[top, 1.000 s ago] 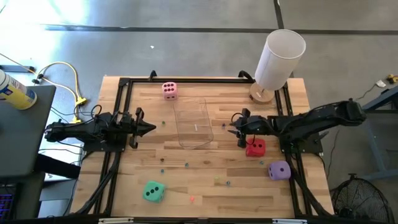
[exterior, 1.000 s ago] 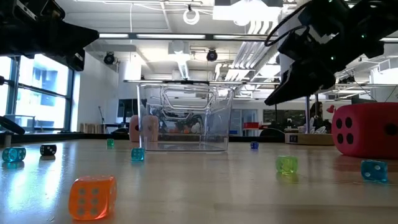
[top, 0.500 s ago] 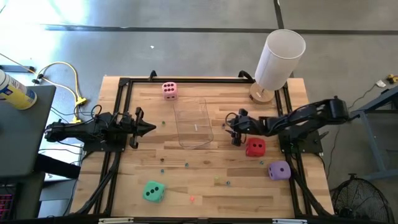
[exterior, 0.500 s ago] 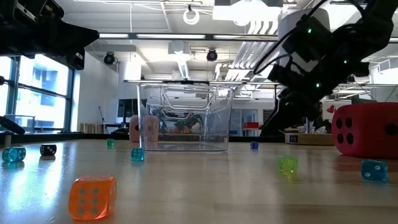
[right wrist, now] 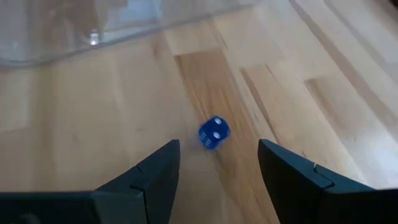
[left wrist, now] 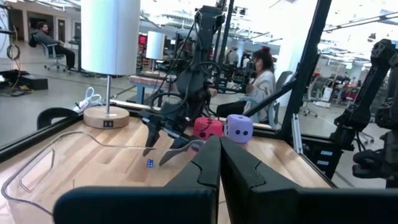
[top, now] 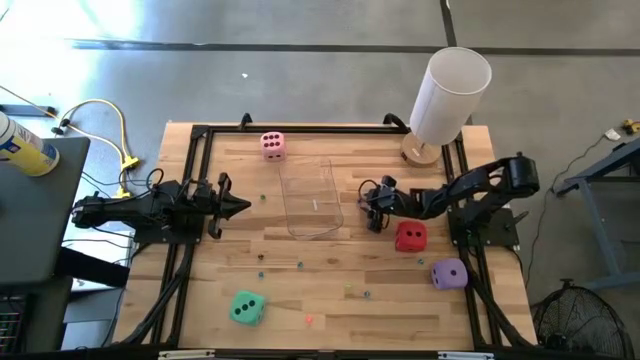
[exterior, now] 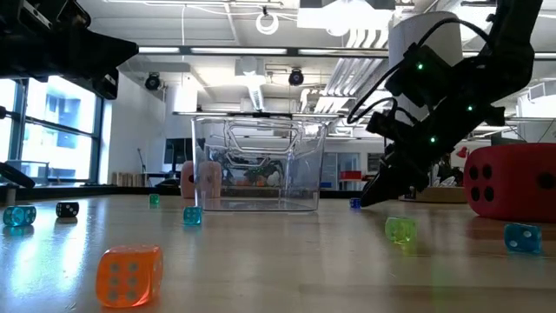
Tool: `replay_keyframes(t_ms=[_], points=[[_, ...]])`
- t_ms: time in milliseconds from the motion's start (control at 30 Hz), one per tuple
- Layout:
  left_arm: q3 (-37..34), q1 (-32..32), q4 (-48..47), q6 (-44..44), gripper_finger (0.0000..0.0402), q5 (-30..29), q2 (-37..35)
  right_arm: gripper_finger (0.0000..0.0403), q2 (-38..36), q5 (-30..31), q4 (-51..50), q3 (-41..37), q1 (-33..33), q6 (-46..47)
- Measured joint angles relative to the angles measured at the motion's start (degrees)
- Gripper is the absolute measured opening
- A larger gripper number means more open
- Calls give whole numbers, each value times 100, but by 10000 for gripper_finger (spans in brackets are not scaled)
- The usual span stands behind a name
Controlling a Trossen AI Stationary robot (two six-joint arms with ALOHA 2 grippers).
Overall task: Pick & Place Dice
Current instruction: Put the small blue die into the transparent bin
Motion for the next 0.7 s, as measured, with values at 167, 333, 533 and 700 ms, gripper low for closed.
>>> replay_keyframes(t_ms=[167,333,533,700], points=[[0,-2,-2,23,0,9,0,208,88,-92,94,4,-77,-3],[0,-2,-2,18,0,7,0,208,102,-331,246,1,-219,-74],[0,-2,-2,-284,0,5,0,208,102,-469,234,1,-386,16],[0,-2,-2,-68,0,-12,0,208,102,-649,345,1,-383,-15]])
